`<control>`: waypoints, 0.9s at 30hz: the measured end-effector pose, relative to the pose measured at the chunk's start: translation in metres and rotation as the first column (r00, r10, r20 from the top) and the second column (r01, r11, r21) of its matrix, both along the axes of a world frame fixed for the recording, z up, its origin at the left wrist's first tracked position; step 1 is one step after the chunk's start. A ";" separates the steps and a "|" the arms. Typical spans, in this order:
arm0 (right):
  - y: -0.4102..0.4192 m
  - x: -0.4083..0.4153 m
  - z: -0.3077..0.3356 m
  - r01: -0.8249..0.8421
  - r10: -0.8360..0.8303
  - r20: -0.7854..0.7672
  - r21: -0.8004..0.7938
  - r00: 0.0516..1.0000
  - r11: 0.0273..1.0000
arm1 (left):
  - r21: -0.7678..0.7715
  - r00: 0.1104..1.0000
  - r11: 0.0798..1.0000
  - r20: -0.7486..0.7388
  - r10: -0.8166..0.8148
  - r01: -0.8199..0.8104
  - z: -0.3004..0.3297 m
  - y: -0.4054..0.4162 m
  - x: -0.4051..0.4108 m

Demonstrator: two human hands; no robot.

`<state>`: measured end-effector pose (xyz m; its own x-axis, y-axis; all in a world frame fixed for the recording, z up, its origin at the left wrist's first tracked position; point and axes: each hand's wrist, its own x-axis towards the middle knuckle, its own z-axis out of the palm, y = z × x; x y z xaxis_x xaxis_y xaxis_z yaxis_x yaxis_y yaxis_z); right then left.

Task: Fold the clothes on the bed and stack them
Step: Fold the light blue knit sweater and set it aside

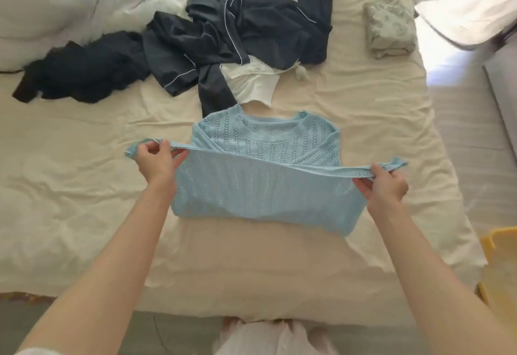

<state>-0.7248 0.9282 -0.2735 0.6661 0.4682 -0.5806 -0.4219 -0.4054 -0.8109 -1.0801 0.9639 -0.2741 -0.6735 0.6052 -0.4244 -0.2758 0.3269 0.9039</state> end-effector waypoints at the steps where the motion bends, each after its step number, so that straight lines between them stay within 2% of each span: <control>1: 0.025 0.000 -0.004 0.002 -0.002 -0.012 0.001 1.000 1.000 | -0.008 1.000 1.000 -0.020 -0.020 0.020 -0.006 0.025 -0.001; 4: 0.101 0.004 -0.024 0.012 -0.011 -0.020 0.007 1.000 1.000 | -0.028 0.993 0.996 -0.075 -0.089 0.087 -0.032 0.099 0.001; 6: 0.143 0.009 -0.042 0.009 0.001 -0.118 0.087 0.993 0.996 | -0.023 0.984 0.987 -0.076 -0.160 0.158 -0.053 0.136 0.003; 8: 0.164 0.009 -0.064 -0.069 0.098 -0.186 0.157 0.978 0.985 | -0.055 0.943 0.951 -0.125 -0.309 0.304 -0.077 0.152 0.006; 9: 0.166 0.007 -0.077 -0.156 0.174 -0.143 0.125 0.974 0.980 | -0.124 0.892 0.910 -0.182 -0.414 0.397 -0.091 0.153 0.007; 11: 0.146 -0.004 -0.105 -0.371 0.380 0.141 -0.090 0.914 0.924 | -0.305 0.710 0.784 -0.334 -0.620 0.541 -0.117 0.132 0.011; 13: 0.110 -0.021 -0.129 -0.537 0.609 0.390 -0.288 0.690 0.793 | -0.413 0.474 0.651 -0.457 -0.753 0.637 -0.141 0.097 0.017; 15: 0.070 -0.039 -0.145 -0.655 0.759 0.509 -0.418 0.405 0.630 | -0.539 0.245 0.505 -0.481 -0.842 0.674 -0.162 0.057 0.026; 17: 0.028 -0.050 -0.162 -0.706 0.839 0.544 -0.587 0.020 0.397 | -0.739 0.014 0.298 -0.365 -0.931 0.604 -0.178 0.017 0.030; 18: 0.009 -0.050 -0.168 -0.683 0.824 0.536 -0.673 -0.184 0.285 | -0.810 -0.081 0.204 -0.295 -0.952 0.549 -0.184 0.001 0.029; 19: -0.006 -0.046 -0.174 -0.646 0.784 0.510 -0.739 -0.355 0.188 | -0.850 -0.151 0.141 -0.249 -0.957 0.508 -0.188 -0.011 0.028; 20: -0.016 -0.040 -0.178 -0.604 0.749 0.468 -0.789 -0.469 0.115 | -0.872 -0.196 0.104 -0.221 -0.955 0.479 -0.190 -0.018 0.026; 22: -0.020 -0.020 -0.183 -0.536 0.740 0.399 -0.842 -0.541 0.062 | -0.903 -0.218 0.101 -0.207 -0.954 0.417 -0.194 -0.018 0.021; 24: -0.011 -0.001 -0.184 -0.478 0.773 0.333 -0.877 -0.540 0.043 | -0.927 -0.202 0.129 -0.210 -0.957 0.353 -0.194 -0.008 0.015; 25: -0.007 0.008 -0.184 -0.458 0.786 0.312 -0.888 -0.534 0.042 | -0.926 -0.151 0.166 -0.228 -0.962 0.338 -0.192 -0.004 0.012; 26: -0.006 0.014 -0.183 -0.451 0.805 0.301 -0.891 -0.512 0.046 | -0.905 -0.060 0.241 -0.279 -0.958 0.352 -0.187 -0.001 0.008; 27: -0.005 0.019 -0.181 -0.460 0.835 0.294 -0.886 -0.465 0.056 | -0.842 0.067 0.373 -0.378 -0.923 0.389 -0.182 0.000 0.004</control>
<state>-0.7062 0.9229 -0.4550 -0.0863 0.9001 -0.4271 0.9961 0.0692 -0.0553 -1.0761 0.9638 -0.4557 -0.1997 0.8860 -0.4184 0.9390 0.2951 0.1766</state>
